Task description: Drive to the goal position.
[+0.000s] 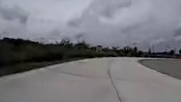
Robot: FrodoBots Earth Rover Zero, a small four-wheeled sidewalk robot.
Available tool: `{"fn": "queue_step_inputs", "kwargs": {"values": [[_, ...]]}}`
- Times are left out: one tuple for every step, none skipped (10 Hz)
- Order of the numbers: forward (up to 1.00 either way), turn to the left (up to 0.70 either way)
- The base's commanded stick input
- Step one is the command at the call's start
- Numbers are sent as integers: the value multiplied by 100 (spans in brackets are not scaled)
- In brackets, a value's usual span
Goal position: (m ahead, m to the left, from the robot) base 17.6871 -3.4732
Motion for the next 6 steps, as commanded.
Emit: {"fn": "queue_step_inputs", "kwargs": {"values": [[85,0],[85,0],[85,0],[85,0],[85,0],[85,0]]}}
